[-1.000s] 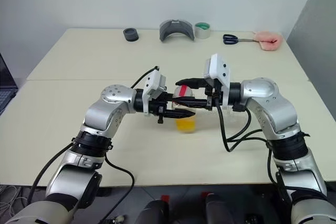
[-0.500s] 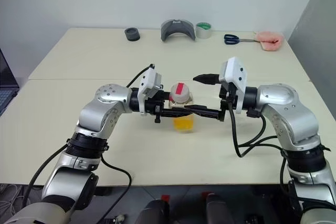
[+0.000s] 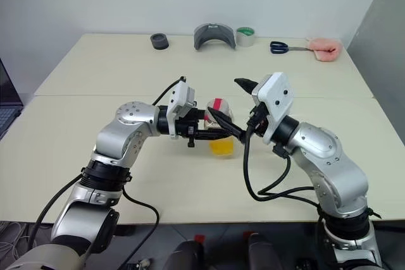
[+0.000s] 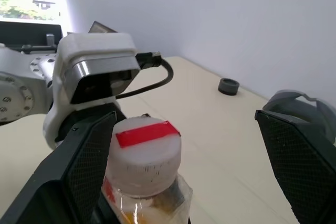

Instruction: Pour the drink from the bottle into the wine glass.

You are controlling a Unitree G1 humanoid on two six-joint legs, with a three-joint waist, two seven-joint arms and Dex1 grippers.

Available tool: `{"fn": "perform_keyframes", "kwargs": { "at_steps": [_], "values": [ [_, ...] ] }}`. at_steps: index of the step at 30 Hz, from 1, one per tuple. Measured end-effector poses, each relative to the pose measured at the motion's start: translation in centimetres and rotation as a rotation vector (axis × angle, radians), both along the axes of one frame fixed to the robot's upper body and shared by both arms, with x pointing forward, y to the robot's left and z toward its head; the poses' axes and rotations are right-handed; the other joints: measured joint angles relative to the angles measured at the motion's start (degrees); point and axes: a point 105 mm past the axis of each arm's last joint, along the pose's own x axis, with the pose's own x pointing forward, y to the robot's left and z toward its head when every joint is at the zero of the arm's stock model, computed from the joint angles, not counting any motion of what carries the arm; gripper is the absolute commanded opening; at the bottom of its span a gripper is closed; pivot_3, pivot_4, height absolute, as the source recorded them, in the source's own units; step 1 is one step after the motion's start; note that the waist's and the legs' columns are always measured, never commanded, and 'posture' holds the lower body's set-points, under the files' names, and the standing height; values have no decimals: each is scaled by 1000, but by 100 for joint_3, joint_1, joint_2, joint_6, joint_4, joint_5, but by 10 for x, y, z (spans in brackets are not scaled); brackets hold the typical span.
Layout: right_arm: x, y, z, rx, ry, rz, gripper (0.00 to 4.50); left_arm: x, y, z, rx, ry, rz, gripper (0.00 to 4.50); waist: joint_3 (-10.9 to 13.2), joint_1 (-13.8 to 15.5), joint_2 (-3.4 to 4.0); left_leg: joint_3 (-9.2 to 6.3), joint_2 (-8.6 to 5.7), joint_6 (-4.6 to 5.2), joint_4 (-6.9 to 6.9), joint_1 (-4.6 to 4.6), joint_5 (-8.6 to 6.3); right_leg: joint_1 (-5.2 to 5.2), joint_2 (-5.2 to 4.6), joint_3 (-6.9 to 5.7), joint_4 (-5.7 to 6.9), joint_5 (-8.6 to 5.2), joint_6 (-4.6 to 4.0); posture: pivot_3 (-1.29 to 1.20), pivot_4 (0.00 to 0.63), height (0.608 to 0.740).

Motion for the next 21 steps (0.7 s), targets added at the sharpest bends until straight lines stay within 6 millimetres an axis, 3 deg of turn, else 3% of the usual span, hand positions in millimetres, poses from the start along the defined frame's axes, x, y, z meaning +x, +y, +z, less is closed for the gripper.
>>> {"fn": "perform_keyframes", "kwargs": {
  "at_steps": [4,12,21],
  "values": [
    [-2,2,-10,-22,21,-13,4500,0,-2,0,-5,2,-4,1797,0,-3,0,3,-1,2,0,1,-1,0,0,2,1,0,0,0,150,740],
    [-9,4,-6,-28,-8,-9,4500,-1,-4,-1,-10,5,-12,1797,0,-5,0,1,0,3,0,1,-1,0,2,1,1,0,0,0,150,740],
    [-4,1,-8,-46,-18,-61,4500,-1,-4,-1,-10,6,-15,1797,0,-5,0,1,0,2,0,1,-1,0,2,1,1,0,0,0,150,740]
  ]
}}
